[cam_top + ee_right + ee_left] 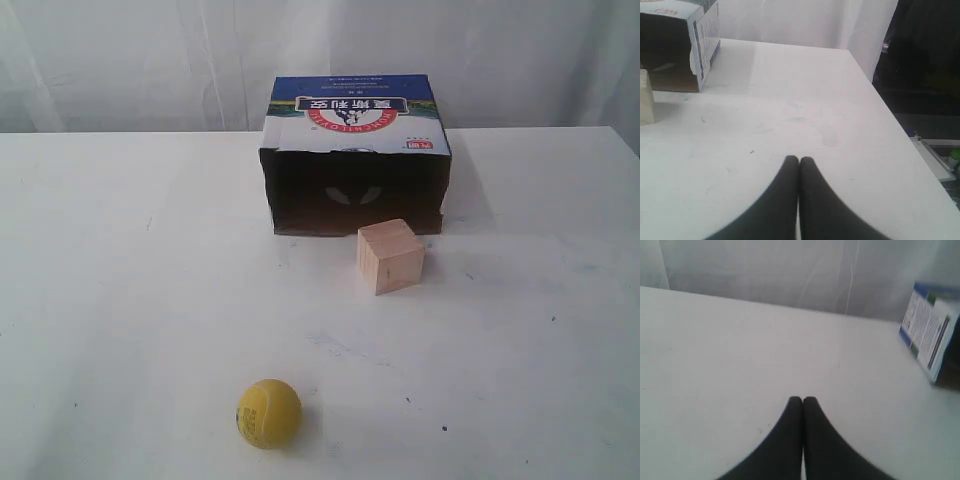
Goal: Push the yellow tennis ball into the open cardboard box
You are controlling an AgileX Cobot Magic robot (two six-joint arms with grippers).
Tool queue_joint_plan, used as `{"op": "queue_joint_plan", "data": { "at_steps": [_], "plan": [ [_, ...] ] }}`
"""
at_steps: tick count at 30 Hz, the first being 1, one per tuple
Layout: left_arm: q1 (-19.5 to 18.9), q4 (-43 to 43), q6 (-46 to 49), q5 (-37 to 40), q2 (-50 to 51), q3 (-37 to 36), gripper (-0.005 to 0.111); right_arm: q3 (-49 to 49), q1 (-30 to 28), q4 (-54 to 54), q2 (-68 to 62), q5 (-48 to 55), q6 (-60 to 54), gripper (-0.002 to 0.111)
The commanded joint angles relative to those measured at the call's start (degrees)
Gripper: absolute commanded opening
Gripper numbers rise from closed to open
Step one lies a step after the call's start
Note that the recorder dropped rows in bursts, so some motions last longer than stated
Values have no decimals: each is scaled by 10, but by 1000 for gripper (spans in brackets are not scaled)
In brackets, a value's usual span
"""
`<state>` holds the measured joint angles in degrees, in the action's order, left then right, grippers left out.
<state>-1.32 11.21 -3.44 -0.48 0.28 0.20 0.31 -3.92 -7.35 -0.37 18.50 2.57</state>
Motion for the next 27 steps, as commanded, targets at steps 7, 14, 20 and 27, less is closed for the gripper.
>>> {"op": "queue_joint_plan", "data": {
  "at_steps": [7,14,20,27],
  "plan": [
    [5,95,-269,-171,-3,-2,0,-3,-2,1,4,-6,2,0],
    [4,200,-271,-363,25,41,0,-3,-2,1,4,-6,2,0],
    [10,-261,-315,-68,226,234,0,-3,-2,1,4,-6,2,0],
    [98,-380,-304,147,506,404,0,-3,-2,0,4,-6,2,0]
  ]
}}
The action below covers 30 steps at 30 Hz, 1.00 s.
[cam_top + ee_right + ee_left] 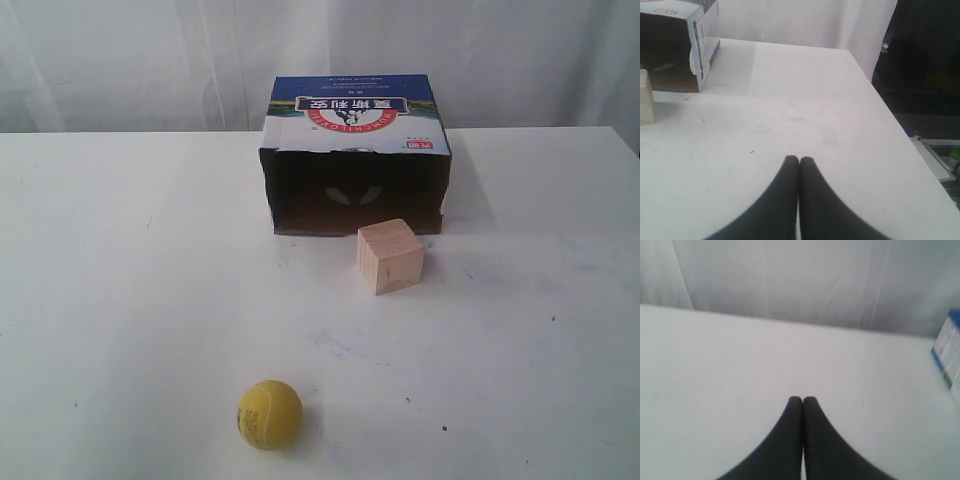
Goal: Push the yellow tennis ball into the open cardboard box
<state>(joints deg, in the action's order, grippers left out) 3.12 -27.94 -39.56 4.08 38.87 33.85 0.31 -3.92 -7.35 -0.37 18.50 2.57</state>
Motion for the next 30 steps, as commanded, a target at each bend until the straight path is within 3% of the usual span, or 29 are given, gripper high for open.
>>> {"op": "queue_joint_plan", "data": {
  "at_steps": [1,6,8,13,14,19,25,30],
  "plan": [
    [72,51,96,126,146,80,0,-3,-2,0,4,-6,2,0],
    [138,347,440,317,291,122,0,-3,-2,0,4,-6,2,0],
    [156,458,536,358,325,120,0,-3,-2,0,4,-6,2,0],
    [212,730,768,357,348,99,0,-3,-2,0,4,-6,2,0],
    [228,812,858,356,349,88,0,-3,-2,0,4,-6,2,0],
    [305,1053,1185,328,369,33,0,-3,-2,0,4,-6,2,0],
    [317,1144,1337,251,441,18,0,-3,-2,0,4,-6,2,0],
    [317,1147,1364,251,495,18,0,-3,-2,0,4,-6,2,0]
  ]
}}
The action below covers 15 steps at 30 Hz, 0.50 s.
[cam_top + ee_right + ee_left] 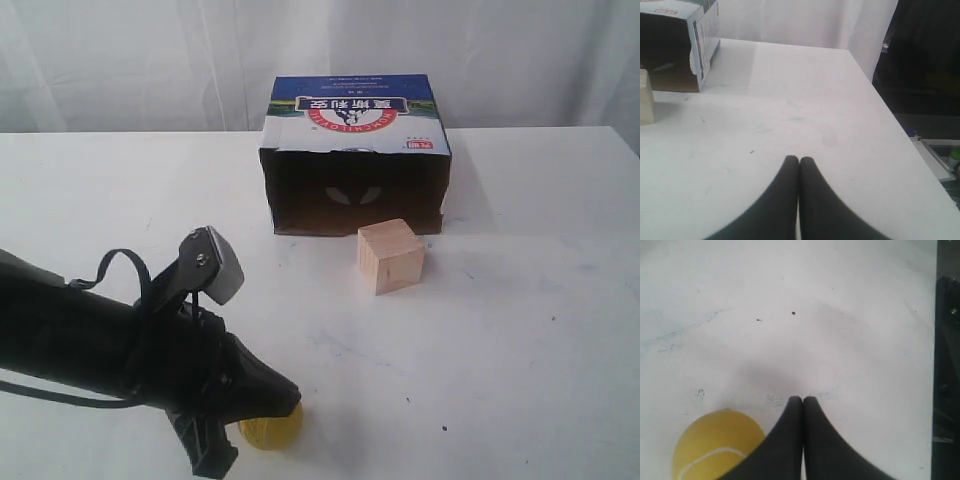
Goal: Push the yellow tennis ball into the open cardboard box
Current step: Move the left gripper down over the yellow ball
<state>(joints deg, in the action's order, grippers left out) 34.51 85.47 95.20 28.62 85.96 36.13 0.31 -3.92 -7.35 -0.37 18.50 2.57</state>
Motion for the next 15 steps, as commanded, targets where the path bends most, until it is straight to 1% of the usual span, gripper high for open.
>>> {"op": "queue_joint_plan", "data": {
  "at_steps": [1,3,6,15],
  "plan": [
    [3,13,27,4,32,-5,0,-3,-2,0,4,-6,3,0],
    [3,20,62,-6,43,-5,0,-3,-2,0,4,-6,12,0],
    [3,58,125,-43,55,-2,0,-3,-2,0,4,-6,12,0],
    [1,58,175,-50,68,54,0,-3,-2,0,4,-6,12,0]
  ]
}}
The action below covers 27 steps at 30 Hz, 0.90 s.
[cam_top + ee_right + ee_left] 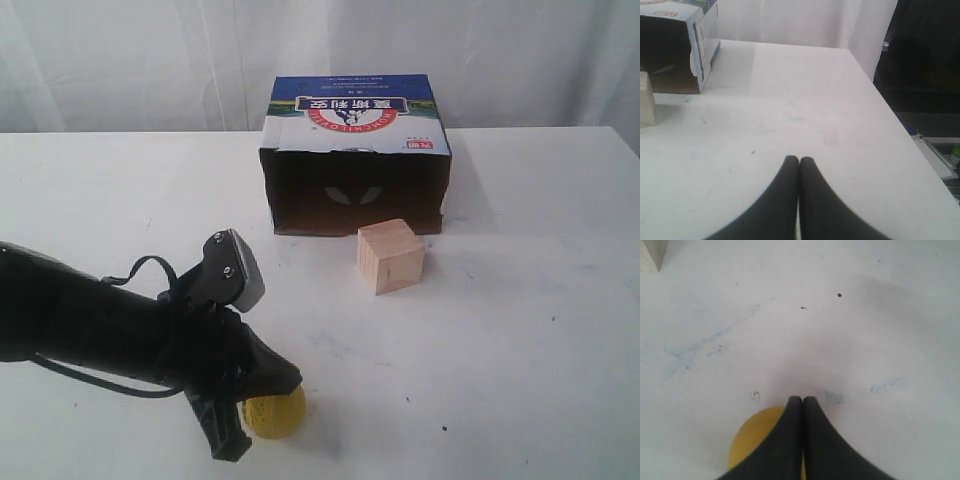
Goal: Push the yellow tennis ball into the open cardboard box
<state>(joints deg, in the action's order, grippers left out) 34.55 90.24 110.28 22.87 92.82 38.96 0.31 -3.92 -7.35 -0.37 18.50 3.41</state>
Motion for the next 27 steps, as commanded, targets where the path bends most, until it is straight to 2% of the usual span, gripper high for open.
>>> {"op": "queue_joint_plan", "data": {
  "at_steps": [1,6,10,21,24,27],
  "plan": [
    [1,11,29,5,-1,35,0,-3,-2,0,4,-6,3,0],
    [1,25,20,-11,-4,82,0,-3,-2,0,4,-6,3,0],
    [1,37,-32,-16,-8,98,0,-3,-2,0,4,-6,3,0],
    [-3,31,-37,36,-9,16,0,-3,-2,0,4,-6,3,0],
    [-10,31,-47,69,-13,5,0,-3,-2,0,4,-6,3,0],
    [-23,31,-62,69,-30,-13,0,-3,-2,0,4,-6,3,0]
  ]
}}
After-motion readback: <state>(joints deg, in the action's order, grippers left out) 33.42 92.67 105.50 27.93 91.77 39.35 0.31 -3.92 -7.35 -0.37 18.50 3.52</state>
